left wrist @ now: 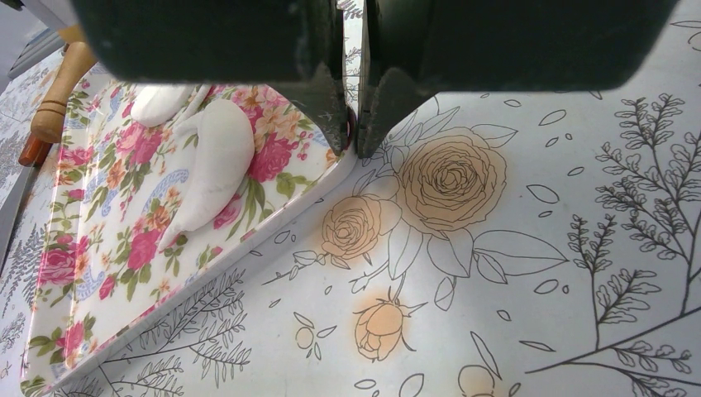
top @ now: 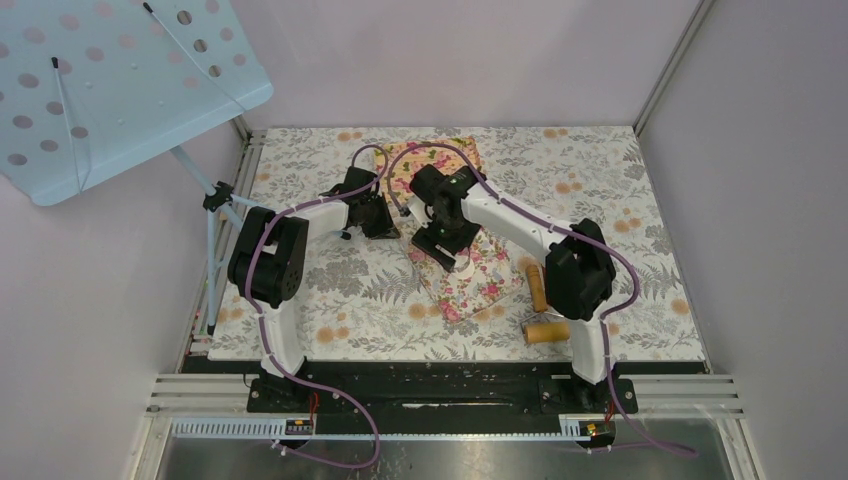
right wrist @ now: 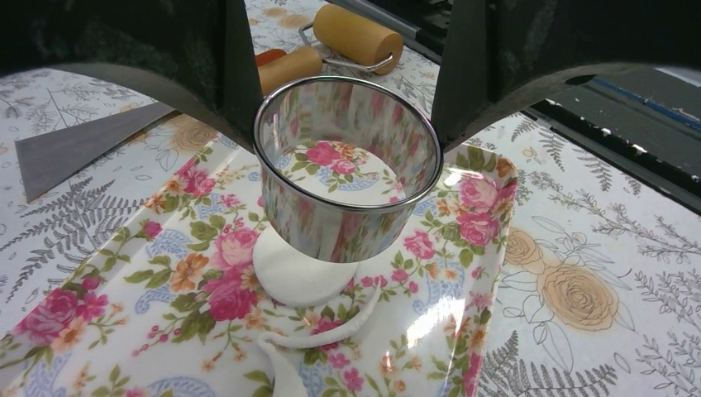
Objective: Roll out the dumpling wrappers from the dough
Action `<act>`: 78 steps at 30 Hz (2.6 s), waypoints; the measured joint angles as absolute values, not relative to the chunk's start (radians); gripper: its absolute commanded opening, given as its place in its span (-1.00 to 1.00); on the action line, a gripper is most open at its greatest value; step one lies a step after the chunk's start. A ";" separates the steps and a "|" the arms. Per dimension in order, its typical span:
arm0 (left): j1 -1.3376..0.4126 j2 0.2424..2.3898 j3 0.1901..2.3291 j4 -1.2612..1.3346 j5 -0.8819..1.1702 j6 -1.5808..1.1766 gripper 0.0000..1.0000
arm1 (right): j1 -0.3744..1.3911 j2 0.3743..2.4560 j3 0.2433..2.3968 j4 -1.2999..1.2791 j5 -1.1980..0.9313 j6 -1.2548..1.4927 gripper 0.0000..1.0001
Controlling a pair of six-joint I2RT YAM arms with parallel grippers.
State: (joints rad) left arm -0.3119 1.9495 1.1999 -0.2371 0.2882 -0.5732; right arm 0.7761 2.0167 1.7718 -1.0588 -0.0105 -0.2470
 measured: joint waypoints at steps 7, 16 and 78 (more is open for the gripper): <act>-0.312 1.950 1.200 -0.237 0.289 -0.573 -1.00 | 0.791 2.085 1.841 -1.077 0.030 -0.247 -0.95; -0.312 1.950 1.200 -0.237 0.289 -0.574 -1.00 | 0.799 2.146 1.862 -1.090 0.067 -0.247 -0.95; -0.221 1.970 1.089 -0.005 0.583 -0.686 -0.47 | 0.799 2.119 1.817 -1.033 0.112 -0.222 -0.96</act>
State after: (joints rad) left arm -0.2214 1.9697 1.0893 -0.0051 0.5827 -0.6861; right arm 0.7994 2.1193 1.8172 -1.0328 0.1116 -0.2218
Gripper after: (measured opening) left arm 0.261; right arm 0.753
